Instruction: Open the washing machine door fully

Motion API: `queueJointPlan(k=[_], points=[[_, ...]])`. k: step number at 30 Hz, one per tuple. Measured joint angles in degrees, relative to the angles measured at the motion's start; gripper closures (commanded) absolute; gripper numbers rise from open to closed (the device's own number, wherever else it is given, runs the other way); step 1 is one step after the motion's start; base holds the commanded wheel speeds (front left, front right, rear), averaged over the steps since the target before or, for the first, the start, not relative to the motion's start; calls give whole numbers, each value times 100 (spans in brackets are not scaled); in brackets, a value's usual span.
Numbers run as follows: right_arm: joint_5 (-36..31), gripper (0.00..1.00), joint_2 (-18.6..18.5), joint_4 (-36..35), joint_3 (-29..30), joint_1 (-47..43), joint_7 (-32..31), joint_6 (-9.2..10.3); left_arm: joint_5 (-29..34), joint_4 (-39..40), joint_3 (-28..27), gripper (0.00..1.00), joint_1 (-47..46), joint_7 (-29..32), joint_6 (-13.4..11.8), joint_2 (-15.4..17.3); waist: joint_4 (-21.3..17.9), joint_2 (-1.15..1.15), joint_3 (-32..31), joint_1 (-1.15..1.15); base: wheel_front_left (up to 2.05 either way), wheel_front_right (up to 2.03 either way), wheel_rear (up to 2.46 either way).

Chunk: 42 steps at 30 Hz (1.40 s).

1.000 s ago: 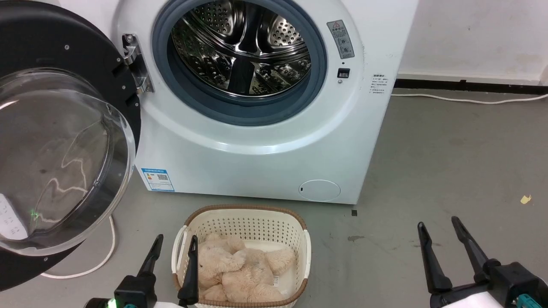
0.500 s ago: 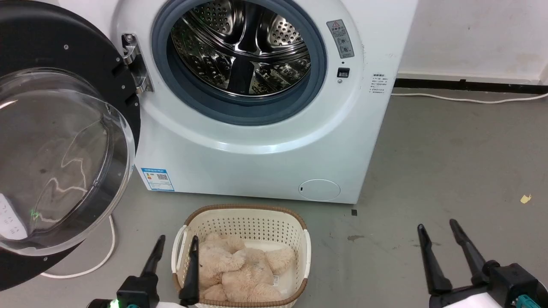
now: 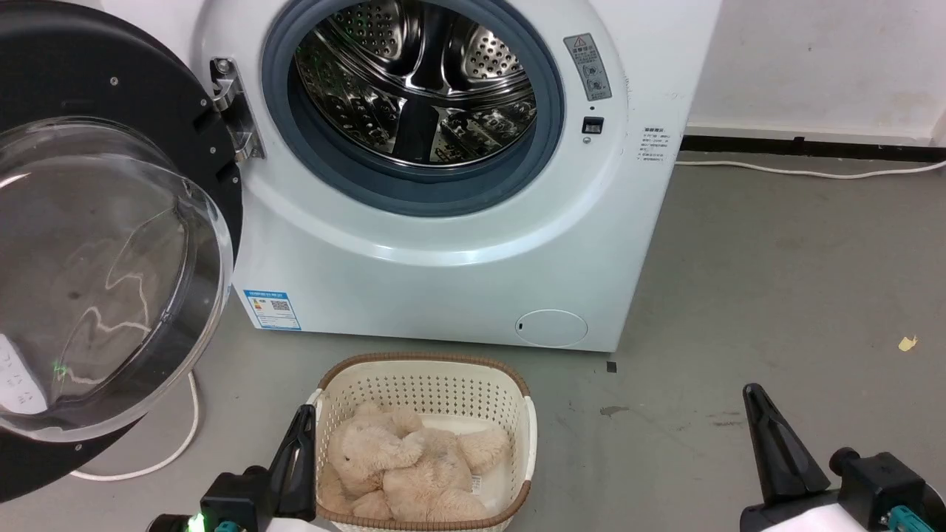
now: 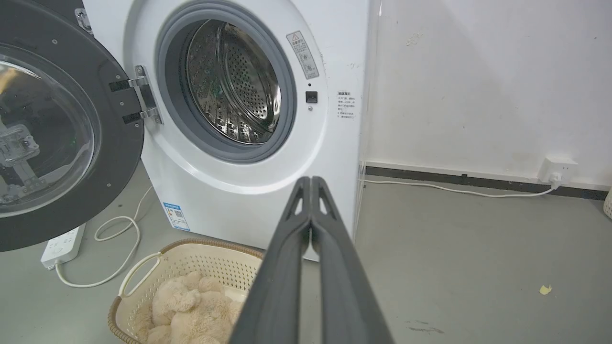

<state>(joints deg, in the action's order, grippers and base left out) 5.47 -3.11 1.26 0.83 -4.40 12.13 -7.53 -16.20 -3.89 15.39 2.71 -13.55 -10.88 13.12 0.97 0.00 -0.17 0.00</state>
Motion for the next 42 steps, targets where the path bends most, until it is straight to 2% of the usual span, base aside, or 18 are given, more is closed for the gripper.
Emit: queueJointPlan(k=[42], points=[[-189, 100, 0, -20, -21, 108, -438, 0, 572, 138, -545, 100, -42, 497, 400, -366, -36, 0, 6, 0, 0, 0, 0]])
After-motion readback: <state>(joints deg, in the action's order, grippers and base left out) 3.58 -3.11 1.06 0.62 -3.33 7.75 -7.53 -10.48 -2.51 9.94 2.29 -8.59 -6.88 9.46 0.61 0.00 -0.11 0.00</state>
